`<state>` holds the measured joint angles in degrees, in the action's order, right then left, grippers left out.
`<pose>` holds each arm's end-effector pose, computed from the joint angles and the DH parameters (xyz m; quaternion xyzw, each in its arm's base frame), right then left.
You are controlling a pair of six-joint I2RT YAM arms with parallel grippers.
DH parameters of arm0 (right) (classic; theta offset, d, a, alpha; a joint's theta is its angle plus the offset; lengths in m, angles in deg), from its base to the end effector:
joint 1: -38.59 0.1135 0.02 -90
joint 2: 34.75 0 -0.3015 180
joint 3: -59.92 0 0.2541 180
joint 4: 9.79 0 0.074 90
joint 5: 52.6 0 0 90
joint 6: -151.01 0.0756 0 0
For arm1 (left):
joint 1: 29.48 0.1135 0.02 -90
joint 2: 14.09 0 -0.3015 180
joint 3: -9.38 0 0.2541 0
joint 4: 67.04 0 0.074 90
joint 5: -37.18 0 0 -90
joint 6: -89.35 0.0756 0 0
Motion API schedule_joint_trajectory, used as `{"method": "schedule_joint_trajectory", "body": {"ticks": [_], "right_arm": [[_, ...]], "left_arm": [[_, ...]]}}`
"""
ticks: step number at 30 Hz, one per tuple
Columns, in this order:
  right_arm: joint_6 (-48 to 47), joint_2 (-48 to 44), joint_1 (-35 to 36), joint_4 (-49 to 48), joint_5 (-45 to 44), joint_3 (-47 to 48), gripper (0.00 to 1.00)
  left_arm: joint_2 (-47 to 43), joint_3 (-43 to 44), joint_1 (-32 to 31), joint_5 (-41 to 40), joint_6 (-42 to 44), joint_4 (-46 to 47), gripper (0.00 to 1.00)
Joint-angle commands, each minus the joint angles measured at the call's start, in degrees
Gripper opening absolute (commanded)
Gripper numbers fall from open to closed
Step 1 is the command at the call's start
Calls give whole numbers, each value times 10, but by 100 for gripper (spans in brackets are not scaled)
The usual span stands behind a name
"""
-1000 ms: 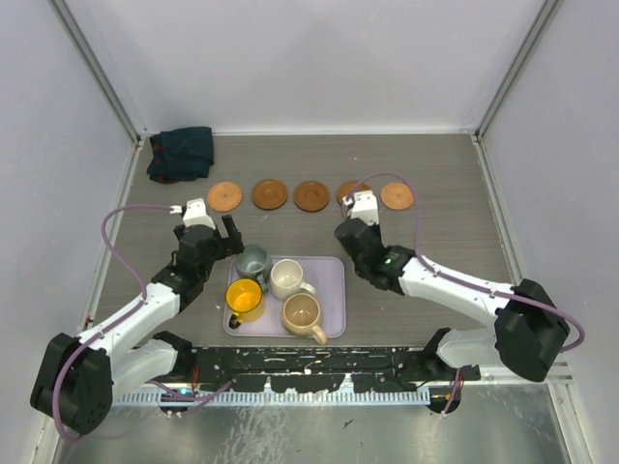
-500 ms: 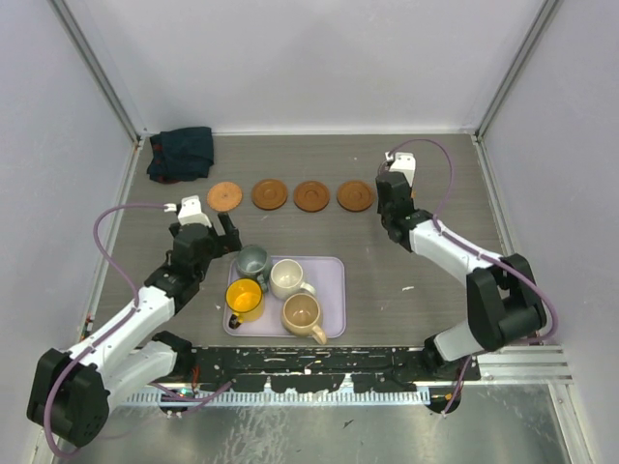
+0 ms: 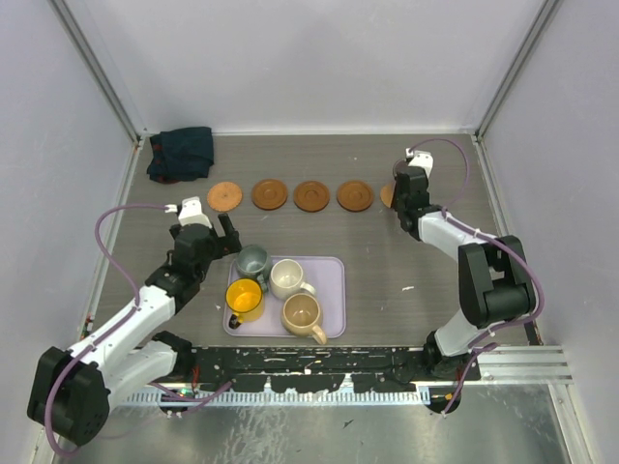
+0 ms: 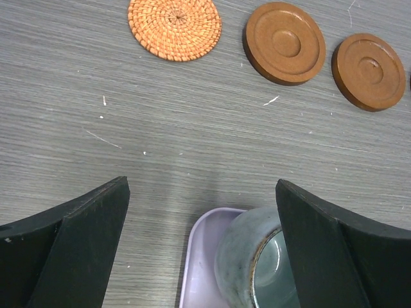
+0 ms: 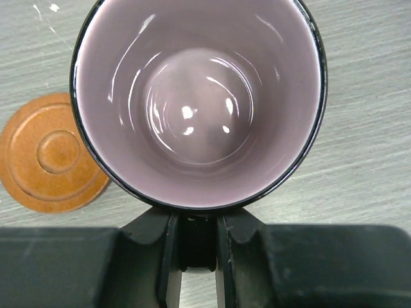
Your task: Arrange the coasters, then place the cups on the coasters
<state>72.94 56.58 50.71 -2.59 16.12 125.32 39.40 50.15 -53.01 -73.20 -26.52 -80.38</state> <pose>0.3738 0.0522 0.2249 0.0865 0.8644 -0.0613 0.4915 0.2110 -0.0631 0.2362 -0.1107 0.8329 -0.0814 0.5362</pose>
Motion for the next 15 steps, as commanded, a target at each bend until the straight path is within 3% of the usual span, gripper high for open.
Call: {"method": "schedule_joint_trajectory", "body": {"ticks": [1, 15], "right_arm": [[-1, -1, -6, -119, 22, 12, 1], [-7, 45, -7, -146, 17, 5, 1]], "left_arm": [[3, 21, -2, -5, -2, 15, 98], [5, 17, -2, -12, -2, 23, 98]]}}
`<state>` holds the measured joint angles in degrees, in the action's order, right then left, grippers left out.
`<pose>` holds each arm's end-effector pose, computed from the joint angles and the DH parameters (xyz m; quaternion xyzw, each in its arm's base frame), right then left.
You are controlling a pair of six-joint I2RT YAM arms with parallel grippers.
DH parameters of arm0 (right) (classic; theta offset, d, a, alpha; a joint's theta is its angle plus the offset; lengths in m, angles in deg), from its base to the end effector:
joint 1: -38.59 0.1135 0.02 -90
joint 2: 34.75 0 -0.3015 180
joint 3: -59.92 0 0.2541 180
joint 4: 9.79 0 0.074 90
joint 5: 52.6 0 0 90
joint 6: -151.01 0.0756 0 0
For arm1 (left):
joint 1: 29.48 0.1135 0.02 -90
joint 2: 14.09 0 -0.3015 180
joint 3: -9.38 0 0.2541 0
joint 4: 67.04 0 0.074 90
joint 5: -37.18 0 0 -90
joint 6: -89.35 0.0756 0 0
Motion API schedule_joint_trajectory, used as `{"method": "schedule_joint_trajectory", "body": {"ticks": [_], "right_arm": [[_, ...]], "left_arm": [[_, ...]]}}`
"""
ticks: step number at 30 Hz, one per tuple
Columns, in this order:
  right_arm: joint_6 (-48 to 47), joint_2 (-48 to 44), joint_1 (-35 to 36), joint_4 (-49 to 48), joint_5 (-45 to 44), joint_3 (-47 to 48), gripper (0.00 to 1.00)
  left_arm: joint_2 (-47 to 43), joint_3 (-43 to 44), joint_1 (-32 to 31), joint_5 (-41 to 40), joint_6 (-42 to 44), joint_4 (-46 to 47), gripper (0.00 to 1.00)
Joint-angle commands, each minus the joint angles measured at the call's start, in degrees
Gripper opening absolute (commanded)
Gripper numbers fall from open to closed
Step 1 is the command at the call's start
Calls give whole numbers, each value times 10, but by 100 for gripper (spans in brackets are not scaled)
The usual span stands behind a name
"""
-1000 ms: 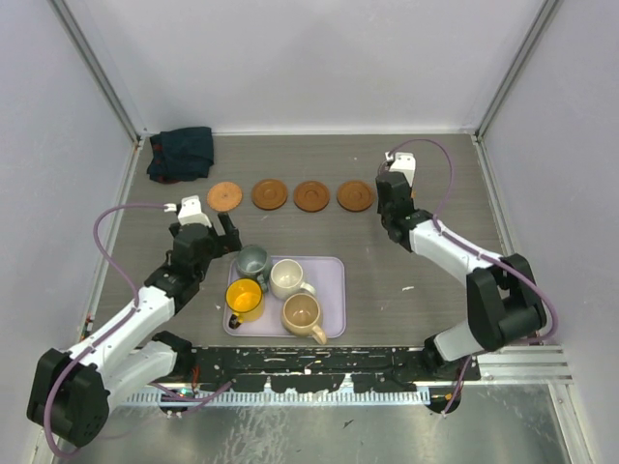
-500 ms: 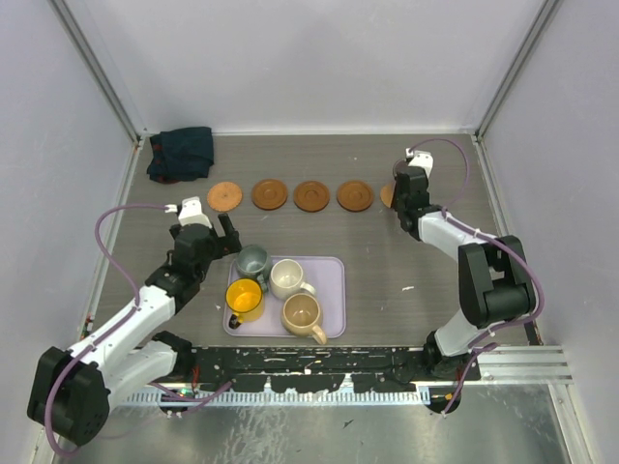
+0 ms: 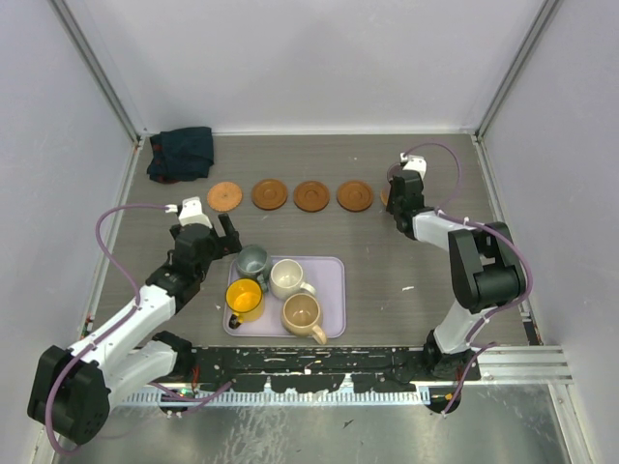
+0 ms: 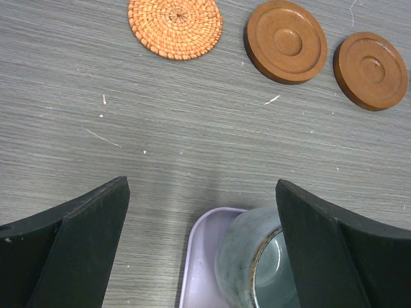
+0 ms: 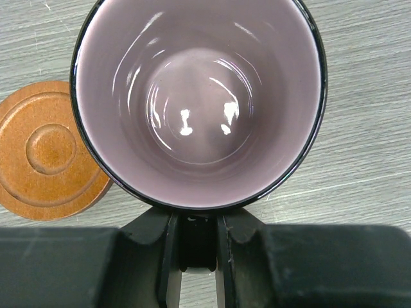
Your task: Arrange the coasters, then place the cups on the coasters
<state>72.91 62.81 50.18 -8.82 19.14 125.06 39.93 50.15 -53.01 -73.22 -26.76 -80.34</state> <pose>0.3926 0.0563 0.1959 0.0776 0.8691 -0.0415 0.4868 0.2120 -0.0636 0.2345 -0.1119 0.8348 -0.0805 0.5330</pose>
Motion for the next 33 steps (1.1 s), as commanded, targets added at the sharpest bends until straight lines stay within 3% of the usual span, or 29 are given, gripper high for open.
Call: {"method": "schedule_joint_trajectory", "body": {"ticks": [1, 33], "right_arm": [[-8, -17, -2, -84, -14, 7, 1], [-5, 25, -2, -69, -40, 28, 1]], "left_arm": [[1, 17, -2, -12, 1, 24, 98], [12, 10, -2, -13, 6, 30, 98]]}}
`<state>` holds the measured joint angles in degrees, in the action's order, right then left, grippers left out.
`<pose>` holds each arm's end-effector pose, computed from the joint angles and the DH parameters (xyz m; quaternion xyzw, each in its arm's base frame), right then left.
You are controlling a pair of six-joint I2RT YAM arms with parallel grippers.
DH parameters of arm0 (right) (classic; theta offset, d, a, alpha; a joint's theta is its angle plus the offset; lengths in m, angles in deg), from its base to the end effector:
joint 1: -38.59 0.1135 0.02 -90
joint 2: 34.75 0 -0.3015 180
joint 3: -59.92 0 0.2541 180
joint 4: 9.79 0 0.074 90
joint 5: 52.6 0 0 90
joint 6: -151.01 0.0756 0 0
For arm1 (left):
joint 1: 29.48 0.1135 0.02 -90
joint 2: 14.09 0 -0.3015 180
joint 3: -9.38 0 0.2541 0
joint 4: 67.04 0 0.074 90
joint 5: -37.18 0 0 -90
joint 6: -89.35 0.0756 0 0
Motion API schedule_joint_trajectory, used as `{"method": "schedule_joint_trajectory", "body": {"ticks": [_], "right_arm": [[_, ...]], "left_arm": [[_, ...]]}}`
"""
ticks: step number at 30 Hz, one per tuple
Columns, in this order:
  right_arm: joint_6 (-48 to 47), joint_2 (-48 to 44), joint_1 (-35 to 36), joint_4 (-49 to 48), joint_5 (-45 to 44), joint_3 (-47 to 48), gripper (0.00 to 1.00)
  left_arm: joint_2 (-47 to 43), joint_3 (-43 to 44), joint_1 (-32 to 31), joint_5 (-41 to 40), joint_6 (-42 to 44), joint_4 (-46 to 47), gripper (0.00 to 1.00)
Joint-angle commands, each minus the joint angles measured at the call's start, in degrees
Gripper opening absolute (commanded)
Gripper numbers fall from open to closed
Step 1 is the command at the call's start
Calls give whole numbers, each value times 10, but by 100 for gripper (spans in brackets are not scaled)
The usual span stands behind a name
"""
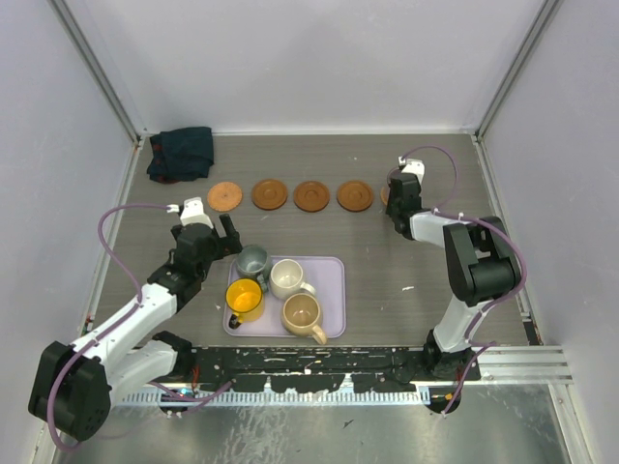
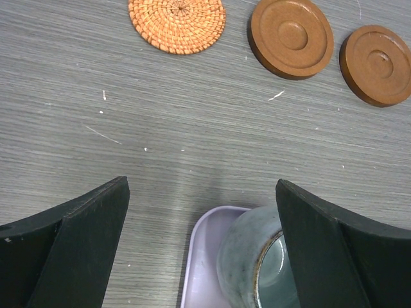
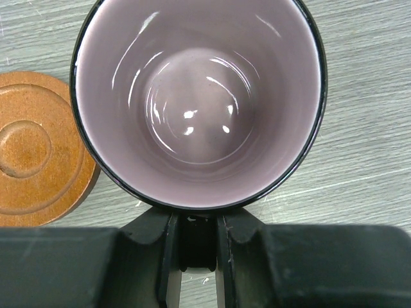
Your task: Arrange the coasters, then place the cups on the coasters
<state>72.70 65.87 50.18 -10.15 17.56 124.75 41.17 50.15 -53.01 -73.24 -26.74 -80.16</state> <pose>0.3969 0.0552 0.1771 0.0797 0.8754 -0.0588 0.4732 0.2146 -0.0647 0.2305 -0.1106 0.8396 -0.0763 0.5263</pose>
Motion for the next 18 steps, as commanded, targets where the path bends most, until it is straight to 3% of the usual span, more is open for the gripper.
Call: {"method": "schedule_joint_trajectory", "body": {"ticks": [1, 6, 18], "right_arm": [[-2, -5, -2, -55, -26, 32, 1], [7, 0, -2, -39, -35, 39, 4], [22, -7, -2, -19, -38, 36, 47]], "left_arm": [[0, 10, -2, -13, 6, 28, 98], [-2, 10, -2, -13, 7, 27, 98], [-6, 8, -2, -18, 7, 25, 98]]}}
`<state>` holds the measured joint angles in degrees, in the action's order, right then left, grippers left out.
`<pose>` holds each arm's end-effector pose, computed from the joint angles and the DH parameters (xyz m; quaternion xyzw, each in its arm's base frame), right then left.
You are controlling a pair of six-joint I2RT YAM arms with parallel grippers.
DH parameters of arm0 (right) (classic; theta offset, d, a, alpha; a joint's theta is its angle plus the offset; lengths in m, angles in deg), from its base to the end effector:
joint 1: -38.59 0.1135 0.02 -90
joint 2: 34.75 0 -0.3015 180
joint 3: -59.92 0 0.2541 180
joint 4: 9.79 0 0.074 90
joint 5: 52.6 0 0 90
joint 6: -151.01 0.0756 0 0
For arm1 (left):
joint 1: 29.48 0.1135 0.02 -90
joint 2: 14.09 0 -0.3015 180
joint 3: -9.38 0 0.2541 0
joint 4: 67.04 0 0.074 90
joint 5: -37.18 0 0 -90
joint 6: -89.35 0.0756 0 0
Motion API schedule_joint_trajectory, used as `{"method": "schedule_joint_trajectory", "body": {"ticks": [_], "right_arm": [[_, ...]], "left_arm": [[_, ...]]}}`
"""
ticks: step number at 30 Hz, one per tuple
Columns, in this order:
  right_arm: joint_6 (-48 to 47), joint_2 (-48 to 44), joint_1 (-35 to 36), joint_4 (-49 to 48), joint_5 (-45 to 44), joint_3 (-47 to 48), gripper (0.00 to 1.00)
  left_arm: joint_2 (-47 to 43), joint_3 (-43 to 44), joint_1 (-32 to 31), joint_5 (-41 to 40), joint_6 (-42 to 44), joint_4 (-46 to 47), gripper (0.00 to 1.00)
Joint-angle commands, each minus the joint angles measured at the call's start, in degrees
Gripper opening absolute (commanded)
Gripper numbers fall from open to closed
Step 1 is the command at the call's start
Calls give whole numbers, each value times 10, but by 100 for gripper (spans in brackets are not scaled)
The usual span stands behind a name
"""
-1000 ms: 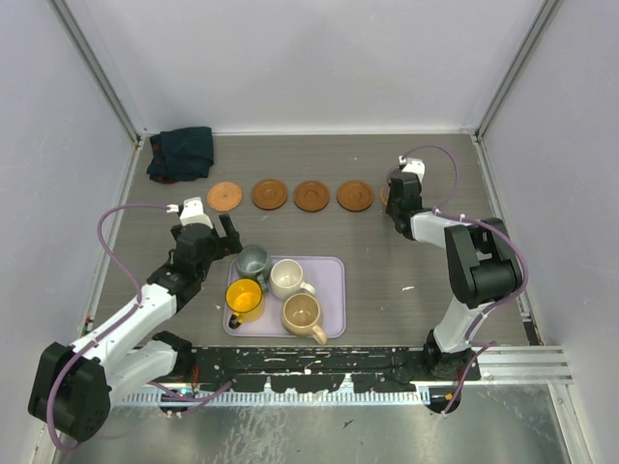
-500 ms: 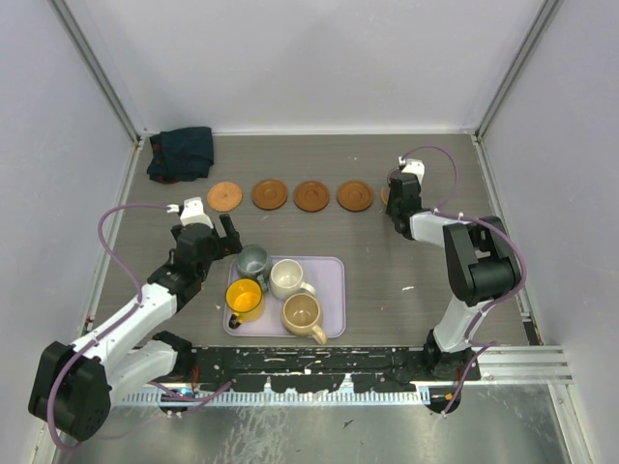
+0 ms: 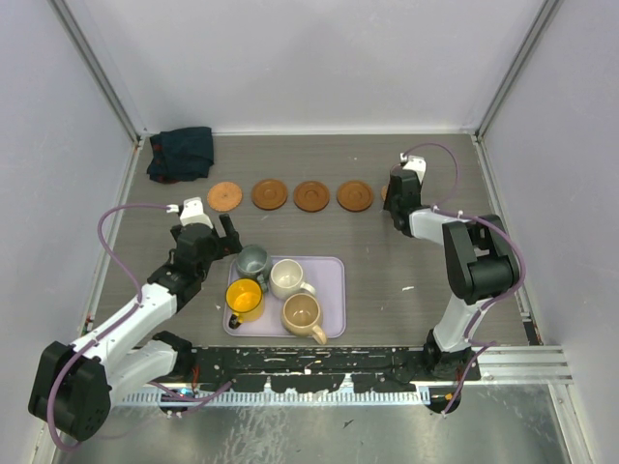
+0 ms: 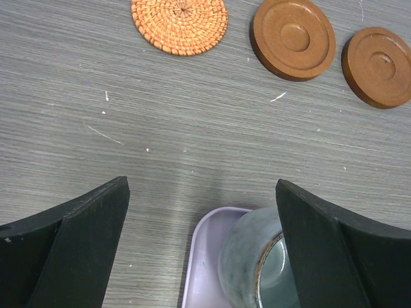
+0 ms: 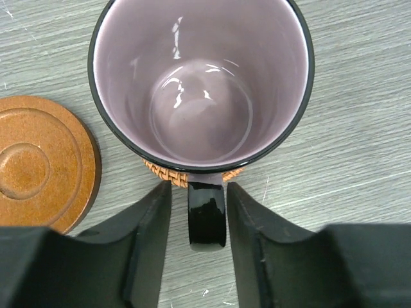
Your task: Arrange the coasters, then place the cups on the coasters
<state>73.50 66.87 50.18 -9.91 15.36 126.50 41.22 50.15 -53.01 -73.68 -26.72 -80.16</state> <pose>0.4043 0.0540 0.1805 0.0952 0.8696 -0.0711 0.4792 0.2147 -0.0641 0.2305 -0.1123 0.8392 -0.0729 0.5271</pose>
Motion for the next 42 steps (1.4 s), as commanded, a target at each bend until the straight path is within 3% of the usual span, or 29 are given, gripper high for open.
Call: {"method": "schedule_joint_trajectory", "body": {"ticks": [1, 5, 13, 23, 31, 37, 42], "right_arm": [[17, -20, -2, -21, -15, 16, 51], [25, -32, -2, -22, -6, 3, 55], [27, -47, -2, -19, -8, -5, 55], [28, -51, -1, -6, -14, -7, 35], [29, -64, -2, -1, -7, -26, 27], [32, -69, -2, 2, -8, -33, 28], [36, -71, -2, 9, -13, -34, 44]], "left_arm": [[-6, 8, -2, -14, 6, 25, 98], [-8, 8, -2, -15, 7, 24, 98], [-6, 7, -2, -16, 4, 26, 98], [-8, 6, -2, -13, 0, 25, 98], [-5, 5, -2, -12, -2, 27, 98], [-6, 4, -2, -11, -3, 26, 98], [-8, 3, -2, -10, -4, 25, 98]]}}
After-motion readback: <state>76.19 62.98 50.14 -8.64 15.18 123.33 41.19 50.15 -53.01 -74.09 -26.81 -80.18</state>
